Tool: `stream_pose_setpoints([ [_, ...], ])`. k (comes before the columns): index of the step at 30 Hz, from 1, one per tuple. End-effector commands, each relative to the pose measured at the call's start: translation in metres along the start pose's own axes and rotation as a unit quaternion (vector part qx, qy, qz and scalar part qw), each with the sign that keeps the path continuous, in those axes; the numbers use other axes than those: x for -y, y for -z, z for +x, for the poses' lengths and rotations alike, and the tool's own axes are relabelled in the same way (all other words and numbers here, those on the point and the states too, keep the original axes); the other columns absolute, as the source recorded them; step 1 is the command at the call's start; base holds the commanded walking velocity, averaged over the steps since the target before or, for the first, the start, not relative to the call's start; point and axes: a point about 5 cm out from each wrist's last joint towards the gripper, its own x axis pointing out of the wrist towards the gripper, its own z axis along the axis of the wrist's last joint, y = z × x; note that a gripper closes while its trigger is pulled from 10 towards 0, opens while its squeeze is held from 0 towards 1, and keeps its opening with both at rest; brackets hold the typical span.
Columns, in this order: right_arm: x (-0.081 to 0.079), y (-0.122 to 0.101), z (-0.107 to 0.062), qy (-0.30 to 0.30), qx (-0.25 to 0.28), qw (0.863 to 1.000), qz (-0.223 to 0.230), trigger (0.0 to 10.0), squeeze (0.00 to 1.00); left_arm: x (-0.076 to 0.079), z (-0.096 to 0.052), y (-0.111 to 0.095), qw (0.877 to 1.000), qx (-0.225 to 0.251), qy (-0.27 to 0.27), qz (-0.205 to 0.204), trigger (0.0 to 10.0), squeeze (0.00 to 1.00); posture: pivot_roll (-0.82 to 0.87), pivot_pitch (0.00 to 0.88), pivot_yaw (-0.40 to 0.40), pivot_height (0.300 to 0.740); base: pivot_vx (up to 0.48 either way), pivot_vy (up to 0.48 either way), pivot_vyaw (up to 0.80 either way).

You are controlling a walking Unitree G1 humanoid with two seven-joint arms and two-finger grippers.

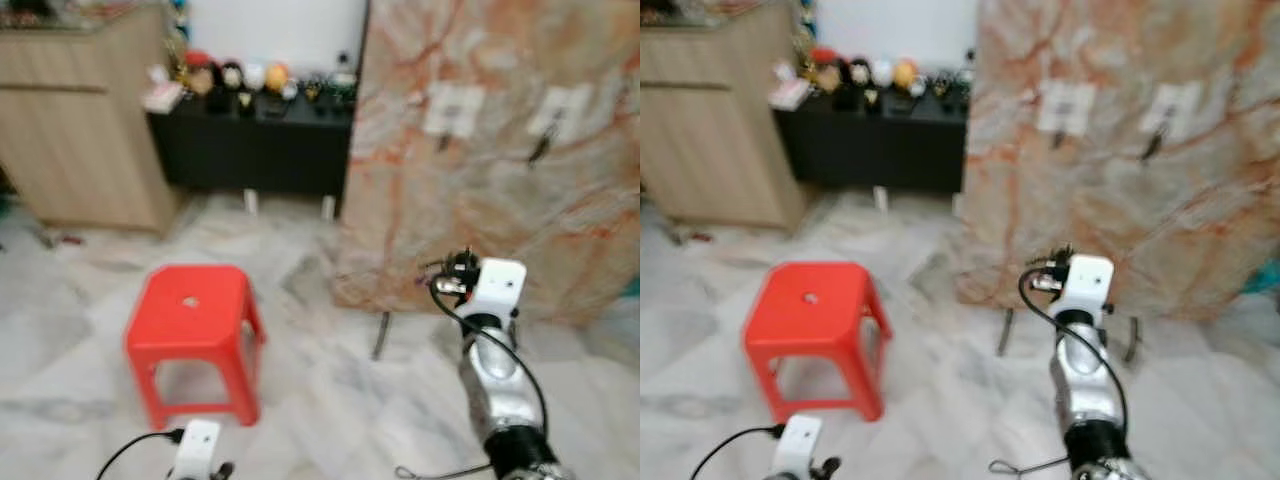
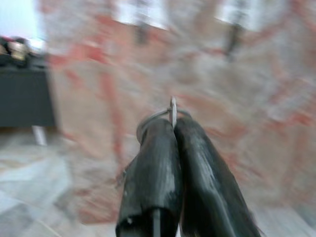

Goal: Hang keys on a hook

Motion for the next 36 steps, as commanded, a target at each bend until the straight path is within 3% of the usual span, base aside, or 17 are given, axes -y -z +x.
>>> stream_pose_setpoints([
  [1,0.0074,-0.0053,0.0027,0.009,0.008,1.0,-0.004,10.0,0.0,0.0041,0.0008,-0.0017,1.0,0.0,0.006,-0.001,10.0,0.0,0.06,0.0,-0.067,0.74,0.0,-0.296,-0.78],
  [8,0.0079,-0.0046,0.0026,0.012,0.007,1.0,-0.003,10.0,0.0,0.0032,0.0007,-0.0015,1.0,0.0,0.004,-0.003,10.0,0.0,0.06,0.0,-0.065,0.74,0.0,-0.296,-0.73],
  [28,0.0071,-0.0059,0.0034,0.013,0.01,1.0,-0.003,10.0,0.0,0.0048,0.0012,-0.0023,1.0,-0.002,0.011,-0.023,10.0,0.0,0.06,0.0,-0.065,0.74,0.0,-0.025,0.0],
  [36,0.0054,-0.0056,0.0034,0.013,0.01,1.0,-0.002,10.0,0.0,0.0041,0.0013,-0.0029,1.0,-0.003,0.011,-0.021,10.0,0.0,0.06,0.0,-0.062,0.74,0.274,0.0,0.0],
])
